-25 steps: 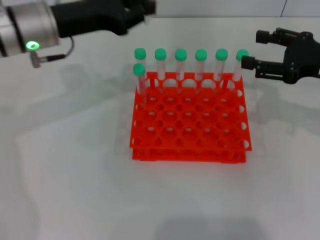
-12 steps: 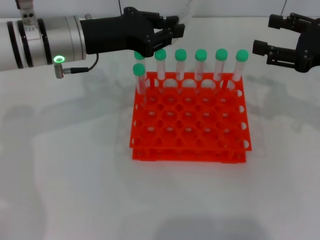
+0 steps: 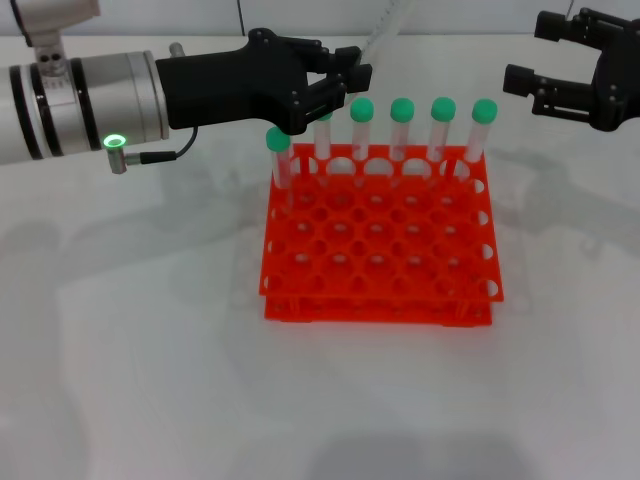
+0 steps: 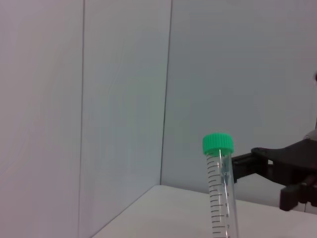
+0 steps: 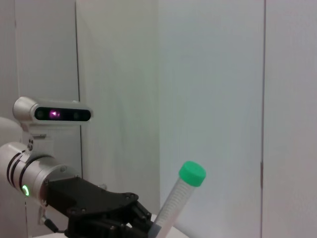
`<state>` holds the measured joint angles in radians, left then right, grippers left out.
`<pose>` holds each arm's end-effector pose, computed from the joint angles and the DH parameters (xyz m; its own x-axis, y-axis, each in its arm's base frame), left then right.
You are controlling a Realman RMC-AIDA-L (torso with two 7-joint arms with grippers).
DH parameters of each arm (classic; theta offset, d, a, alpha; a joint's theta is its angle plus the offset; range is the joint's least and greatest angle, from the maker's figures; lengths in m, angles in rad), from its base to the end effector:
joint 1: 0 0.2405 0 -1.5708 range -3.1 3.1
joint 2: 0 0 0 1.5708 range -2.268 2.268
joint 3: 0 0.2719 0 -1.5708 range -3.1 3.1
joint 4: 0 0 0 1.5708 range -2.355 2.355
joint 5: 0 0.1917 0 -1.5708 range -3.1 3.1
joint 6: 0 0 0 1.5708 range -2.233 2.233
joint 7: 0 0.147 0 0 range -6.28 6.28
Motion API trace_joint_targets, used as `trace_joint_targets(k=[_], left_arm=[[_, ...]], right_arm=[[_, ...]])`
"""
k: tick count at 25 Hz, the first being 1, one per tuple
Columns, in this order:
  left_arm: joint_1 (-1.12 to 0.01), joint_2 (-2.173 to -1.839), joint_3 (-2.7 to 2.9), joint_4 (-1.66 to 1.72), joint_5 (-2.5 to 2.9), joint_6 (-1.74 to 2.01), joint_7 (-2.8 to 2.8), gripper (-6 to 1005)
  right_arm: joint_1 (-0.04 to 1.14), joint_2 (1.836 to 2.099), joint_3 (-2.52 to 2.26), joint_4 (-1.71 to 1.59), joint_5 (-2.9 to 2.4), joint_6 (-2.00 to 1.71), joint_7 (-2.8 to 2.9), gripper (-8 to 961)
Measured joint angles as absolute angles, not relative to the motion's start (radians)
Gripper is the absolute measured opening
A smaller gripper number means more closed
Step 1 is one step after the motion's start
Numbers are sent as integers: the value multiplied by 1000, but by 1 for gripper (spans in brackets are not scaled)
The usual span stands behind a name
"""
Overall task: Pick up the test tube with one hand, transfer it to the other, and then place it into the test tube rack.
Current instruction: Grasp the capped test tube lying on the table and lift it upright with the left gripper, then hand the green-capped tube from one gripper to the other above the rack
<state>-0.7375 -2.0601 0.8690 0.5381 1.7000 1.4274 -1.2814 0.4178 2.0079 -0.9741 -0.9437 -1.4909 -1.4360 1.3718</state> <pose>-0.1754 0.3811 -0.0220 0.7823 0.1203 0.6112 0.2857 -0.9412 -0.1805 0.2195 0.3478 0.0587 0.7726 -0.0017 -0.6349 -0.3216 -0.8633 -0.3890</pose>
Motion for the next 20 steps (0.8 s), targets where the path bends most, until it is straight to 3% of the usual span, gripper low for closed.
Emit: trace_joint_targets(k=[20], left_arm=[[-713, -2056, 870, 530, 1684, 1449, -1257, 182]], right_arm=[[440, 2010, -972, -935, -1448, -1429, 1368, 742]])
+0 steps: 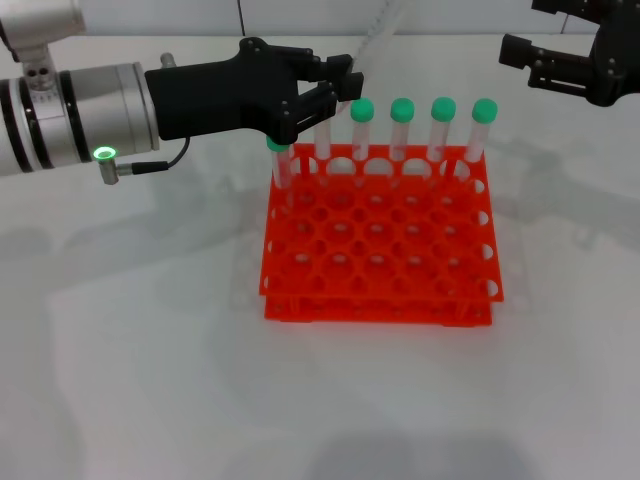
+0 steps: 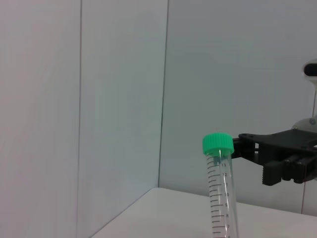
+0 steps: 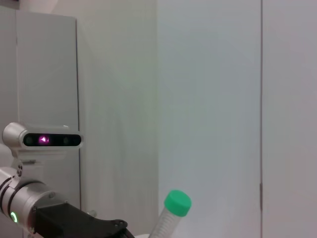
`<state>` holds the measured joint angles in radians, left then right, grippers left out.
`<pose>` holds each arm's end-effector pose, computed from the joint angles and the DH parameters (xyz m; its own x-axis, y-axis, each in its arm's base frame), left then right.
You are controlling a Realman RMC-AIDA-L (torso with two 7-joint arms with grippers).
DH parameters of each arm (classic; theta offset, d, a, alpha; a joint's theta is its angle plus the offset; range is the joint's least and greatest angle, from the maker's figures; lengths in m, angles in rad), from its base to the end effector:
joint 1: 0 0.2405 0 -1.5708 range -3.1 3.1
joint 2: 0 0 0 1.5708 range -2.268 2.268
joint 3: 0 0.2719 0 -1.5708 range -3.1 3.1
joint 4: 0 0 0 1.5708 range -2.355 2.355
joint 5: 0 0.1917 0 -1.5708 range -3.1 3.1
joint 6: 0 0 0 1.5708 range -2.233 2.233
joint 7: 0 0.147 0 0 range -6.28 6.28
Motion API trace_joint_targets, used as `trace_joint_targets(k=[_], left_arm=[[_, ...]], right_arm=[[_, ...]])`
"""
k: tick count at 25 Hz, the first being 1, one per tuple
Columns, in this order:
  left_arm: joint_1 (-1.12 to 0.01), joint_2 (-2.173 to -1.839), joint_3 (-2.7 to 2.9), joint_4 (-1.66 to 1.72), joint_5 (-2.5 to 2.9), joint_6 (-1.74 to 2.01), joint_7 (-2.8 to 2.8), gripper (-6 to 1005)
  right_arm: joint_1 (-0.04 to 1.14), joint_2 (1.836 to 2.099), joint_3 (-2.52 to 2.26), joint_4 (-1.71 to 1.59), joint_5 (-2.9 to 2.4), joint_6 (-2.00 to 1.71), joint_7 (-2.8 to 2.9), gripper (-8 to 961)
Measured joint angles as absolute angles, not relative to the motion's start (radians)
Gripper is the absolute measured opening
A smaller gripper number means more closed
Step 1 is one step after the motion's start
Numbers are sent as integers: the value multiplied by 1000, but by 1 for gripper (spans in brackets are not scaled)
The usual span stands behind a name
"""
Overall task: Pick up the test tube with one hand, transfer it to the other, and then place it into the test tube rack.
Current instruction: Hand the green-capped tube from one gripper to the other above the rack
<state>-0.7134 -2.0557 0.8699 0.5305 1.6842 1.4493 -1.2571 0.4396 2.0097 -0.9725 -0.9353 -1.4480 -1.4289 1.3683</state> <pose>-0.1831 0.3749 -0.0200 0.7745 0.1169 0.6217 0.2861 -0.9412 -0.1795 0.2093 0.3541 0.0620 0.7454 0.0252 -0.6661 -0.3214 -0.8619 -0.3923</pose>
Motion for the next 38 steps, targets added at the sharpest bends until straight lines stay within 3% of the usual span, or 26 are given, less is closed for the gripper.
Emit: trace_joint_targets(k=[38], left_arm=[[-712, -2050, 871, 531, 1684, 1466, -1256, 181]], right_arm=[[607, 2017, -1049, -810, -1390, -1426, 1376, 738]])
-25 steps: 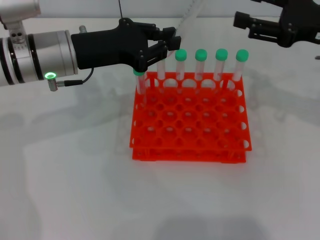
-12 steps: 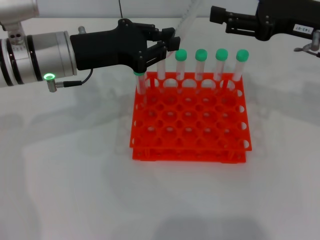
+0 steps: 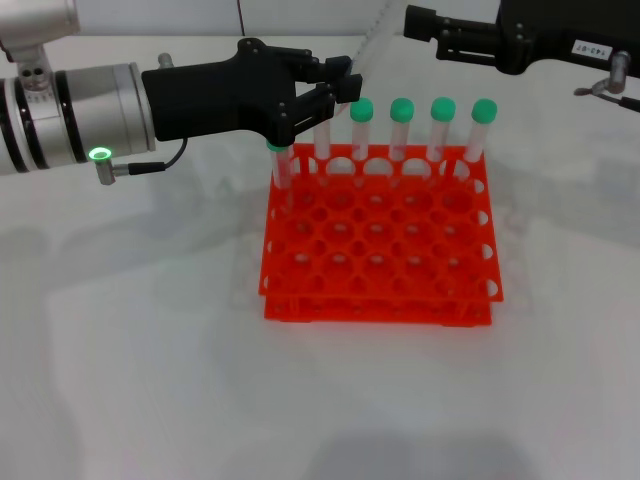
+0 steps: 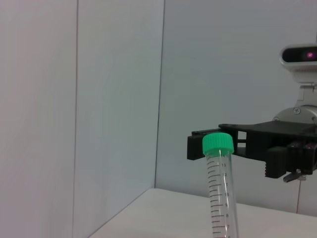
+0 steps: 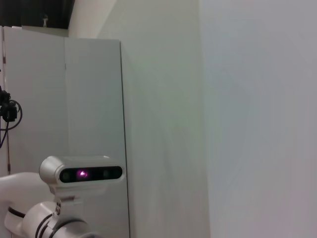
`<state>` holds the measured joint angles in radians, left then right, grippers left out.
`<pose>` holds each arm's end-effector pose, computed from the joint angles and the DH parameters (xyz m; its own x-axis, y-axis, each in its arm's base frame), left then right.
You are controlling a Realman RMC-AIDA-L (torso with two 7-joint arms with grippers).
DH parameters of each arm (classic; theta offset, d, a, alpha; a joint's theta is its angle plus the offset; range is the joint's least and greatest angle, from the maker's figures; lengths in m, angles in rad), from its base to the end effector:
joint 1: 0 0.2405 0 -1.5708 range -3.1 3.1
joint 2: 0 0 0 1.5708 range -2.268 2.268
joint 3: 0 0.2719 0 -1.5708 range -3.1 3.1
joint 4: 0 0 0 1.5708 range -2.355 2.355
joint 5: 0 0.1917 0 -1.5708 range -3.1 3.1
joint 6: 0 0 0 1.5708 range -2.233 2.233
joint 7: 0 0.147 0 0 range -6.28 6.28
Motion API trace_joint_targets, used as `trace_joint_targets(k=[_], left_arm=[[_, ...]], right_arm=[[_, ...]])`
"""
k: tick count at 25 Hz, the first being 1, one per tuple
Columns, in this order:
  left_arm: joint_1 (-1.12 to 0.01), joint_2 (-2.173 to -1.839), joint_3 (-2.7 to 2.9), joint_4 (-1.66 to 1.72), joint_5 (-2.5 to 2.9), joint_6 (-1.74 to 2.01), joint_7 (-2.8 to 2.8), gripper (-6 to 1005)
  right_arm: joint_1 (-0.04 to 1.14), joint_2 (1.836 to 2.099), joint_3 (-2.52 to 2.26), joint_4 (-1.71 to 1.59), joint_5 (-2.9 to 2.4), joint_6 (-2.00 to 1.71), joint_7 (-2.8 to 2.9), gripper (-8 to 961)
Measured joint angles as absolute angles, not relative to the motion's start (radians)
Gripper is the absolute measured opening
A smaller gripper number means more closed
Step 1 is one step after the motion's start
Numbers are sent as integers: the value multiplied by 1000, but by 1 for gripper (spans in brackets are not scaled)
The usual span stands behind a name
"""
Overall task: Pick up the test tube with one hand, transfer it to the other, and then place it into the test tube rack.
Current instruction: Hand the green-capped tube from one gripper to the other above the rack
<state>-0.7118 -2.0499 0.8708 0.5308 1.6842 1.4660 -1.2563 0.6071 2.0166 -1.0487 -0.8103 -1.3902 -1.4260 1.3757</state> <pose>-0.1835 0.3734 -0.0178 0.7747 0.1131 0.6221 0.2766 -0.9454 -0.1725 0.1568 0.3776 0.0337 0.6992 0.0170 -0.7147 -0.2503 -0.9306 -0.2670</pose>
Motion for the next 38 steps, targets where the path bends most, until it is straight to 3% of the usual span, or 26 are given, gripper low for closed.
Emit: trace_joint_targets(k=[38], left_arm=[[-713, -2060, 874, 528, 1689, 1468, -1255, 181]], right_arm=[[638, 2017, -1060, -762, -1385, -1414, 1376, 734]])
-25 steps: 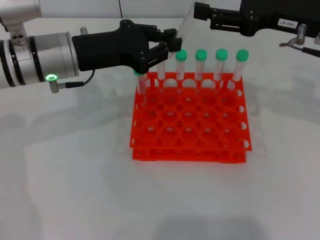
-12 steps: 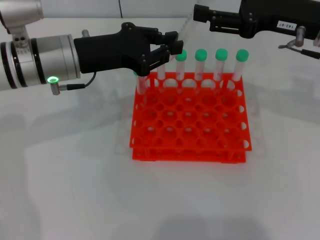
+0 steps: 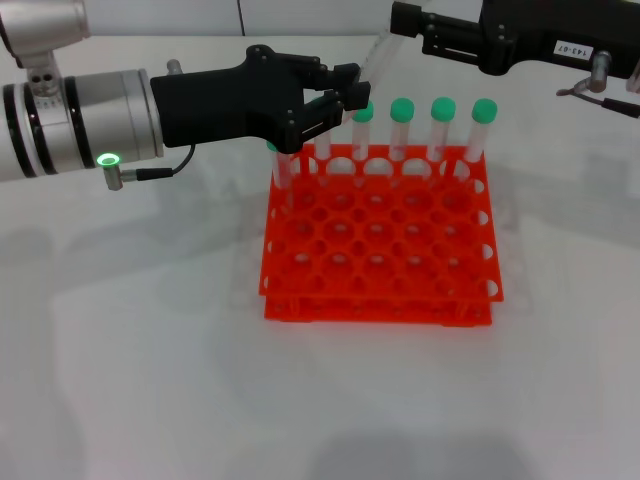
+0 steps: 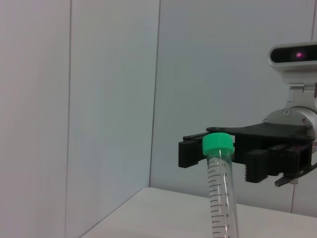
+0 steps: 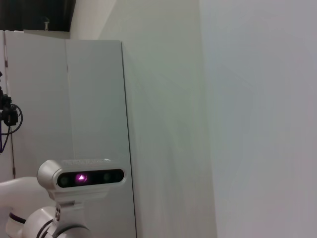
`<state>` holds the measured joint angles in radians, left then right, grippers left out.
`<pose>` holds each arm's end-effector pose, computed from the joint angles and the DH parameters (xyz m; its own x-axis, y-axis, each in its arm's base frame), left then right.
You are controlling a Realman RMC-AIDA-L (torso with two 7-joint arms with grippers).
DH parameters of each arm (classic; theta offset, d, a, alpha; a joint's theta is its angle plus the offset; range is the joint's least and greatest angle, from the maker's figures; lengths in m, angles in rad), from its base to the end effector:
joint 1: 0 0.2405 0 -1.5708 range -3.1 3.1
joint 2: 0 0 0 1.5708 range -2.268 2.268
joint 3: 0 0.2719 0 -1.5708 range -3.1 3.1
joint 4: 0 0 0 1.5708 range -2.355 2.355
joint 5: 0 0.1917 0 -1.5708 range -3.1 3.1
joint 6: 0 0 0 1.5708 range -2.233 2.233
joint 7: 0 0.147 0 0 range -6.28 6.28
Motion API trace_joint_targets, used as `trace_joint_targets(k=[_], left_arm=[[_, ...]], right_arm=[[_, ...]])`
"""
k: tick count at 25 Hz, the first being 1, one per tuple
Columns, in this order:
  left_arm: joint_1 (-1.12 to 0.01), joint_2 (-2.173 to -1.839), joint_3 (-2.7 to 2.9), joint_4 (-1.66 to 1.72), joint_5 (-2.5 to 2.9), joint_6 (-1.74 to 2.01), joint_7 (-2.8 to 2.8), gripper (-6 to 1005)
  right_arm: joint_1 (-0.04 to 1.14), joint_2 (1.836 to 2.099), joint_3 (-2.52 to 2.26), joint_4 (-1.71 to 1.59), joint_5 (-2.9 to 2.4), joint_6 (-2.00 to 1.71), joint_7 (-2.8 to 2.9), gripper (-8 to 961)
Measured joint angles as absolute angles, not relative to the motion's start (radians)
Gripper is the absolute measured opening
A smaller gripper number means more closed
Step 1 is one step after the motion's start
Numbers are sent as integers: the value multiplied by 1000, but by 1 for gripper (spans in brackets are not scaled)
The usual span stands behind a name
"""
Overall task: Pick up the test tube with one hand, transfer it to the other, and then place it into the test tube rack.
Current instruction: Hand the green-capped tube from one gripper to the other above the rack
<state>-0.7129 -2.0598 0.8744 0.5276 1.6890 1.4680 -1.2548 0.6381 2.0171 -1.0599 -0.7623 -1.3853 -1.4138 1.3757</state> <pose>-0.1818 0.3707 -0.0231 0.7737 0.1189 0.6223 0.2735 -0.9486 -0.1589 0.1527 0.3822 0.0257 0.6951 -0.0106 -0.7188 -0.2620 -0.9349 -0.2395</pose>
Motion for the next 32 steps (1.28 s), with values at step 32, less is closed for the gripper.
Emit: trace_joint_targets(k=[32], left_arm=[[-712, -2062, 874, 528, 1688, 1467, -1250, 181]], right_arm=[[652, 2017, -1060, -750, -1384, -1384, 1377, 384]])
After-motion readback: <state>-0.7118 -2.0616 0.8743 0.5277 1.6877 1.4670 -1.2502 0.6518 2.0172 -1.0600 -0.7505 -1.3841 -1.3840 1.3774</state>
